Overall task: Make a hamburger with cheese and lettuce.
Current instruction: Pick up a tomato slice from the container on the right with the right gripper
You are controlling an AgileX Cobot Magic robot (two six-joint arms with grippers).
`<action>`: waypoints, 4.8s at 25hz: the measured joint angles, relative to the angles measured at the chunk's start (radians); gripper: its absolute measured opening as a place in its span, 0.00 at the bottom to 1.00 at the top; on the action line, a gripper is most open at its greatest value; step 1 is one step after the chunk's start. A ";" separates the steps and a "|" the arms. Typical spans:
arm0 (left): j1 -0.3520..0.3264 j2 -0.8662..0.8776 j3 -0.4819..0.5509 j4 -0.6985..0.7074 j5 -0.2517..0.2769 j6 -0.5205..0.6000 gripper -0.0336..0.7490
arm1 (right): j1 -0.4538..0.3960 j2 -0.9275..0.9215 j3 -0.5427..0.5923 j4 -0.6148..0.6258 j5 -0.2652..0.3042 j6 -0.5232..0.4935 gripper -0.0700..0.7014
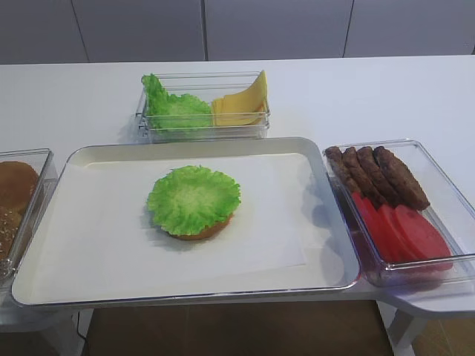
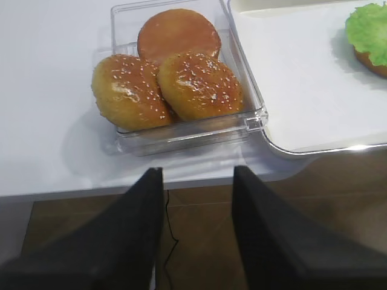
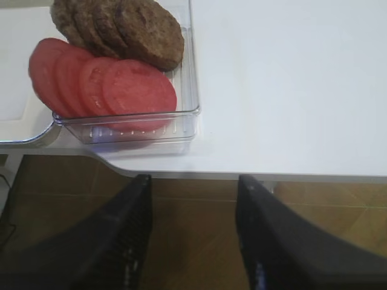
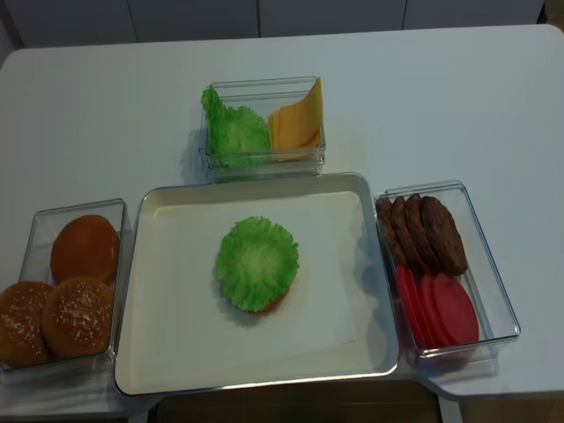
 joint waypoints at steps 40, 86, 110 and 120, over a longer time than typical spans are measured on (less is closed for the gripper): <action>0.000 0.000 0.000 0.000 0.000 0.000 0.41 | 0.111 0.966 -0.556 0.213 -0.120 -0.021 0.54; 0.000 0.000 0.000 0.000 0.000 0.000 0.41 | 0.527 1.443 -0.574 -0.199 -0.103 0.408 0.25; 0.000 0.000 0.000 0.000 0.000 0.000 0.41 | 0.527 1.441 -0.630 -0.206 -0.057 0.415 0.16; 0.000 0.000 0.000 0.000 0.000 0.000 0.41 | 0.530 1.401 -0.751 -0.206 0.011 0.418 0.16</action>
